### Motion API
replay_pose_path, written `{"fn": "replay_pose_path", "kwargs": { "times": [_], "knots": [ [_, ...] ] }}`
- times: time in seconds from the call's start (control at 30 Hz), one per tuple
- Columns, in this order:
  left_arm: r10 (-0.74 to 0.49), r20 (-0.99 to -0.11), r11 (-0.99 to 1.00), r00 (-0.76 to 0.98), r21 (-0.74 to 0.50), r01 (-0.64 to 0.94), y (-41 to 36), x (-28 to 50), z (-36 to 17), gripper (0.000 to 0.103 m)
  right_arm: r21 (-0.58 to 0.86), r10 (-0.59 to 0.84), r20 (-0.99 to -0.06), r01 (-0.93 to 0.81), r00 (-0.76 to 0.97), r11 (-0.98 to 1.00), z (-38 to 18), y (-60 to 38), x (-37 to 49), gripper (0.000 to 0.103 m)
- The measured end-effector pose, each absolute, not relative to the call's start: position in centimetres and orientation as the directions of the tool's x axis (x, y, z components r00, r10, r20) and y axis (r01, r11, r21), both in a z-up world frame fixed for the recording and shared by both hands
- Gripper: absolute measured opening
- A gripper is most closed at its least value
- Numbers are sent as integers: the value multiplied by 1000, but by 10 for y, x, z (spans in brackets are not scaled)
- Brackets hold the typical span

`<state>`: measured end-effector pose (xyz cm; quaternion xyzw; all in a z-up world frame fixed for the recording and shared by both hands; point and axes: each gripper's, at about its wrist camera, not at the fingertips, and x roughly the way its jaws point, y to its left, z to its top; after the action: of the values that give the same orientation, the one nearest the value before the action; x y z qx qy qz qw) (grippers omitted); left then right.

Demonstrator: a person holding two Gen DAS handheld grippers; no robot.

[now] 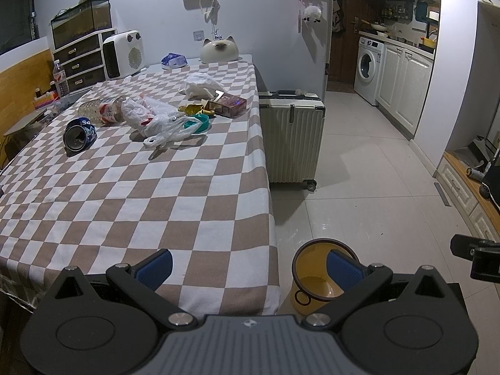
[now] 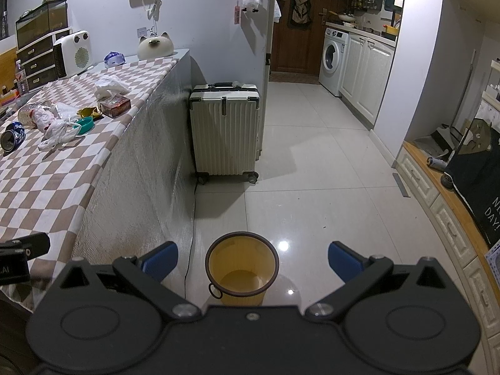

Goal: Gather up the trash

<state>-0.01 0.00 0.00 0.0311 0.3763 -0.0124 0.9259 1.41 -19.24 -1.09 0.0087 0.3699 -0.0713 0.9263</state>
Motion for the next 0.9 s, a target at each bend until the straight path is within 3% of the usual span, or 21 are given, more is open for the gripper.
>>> {"fn": "replay_pose_path", "kwargs": {
  "times": [0.9],
  "knots": [
    [-6, -696, 998, 718, 46, 52, -1, 5, -3, 103, -36, -123, -690, 136, 713, 990, -13, -192, 18, 103]
  ]
}}
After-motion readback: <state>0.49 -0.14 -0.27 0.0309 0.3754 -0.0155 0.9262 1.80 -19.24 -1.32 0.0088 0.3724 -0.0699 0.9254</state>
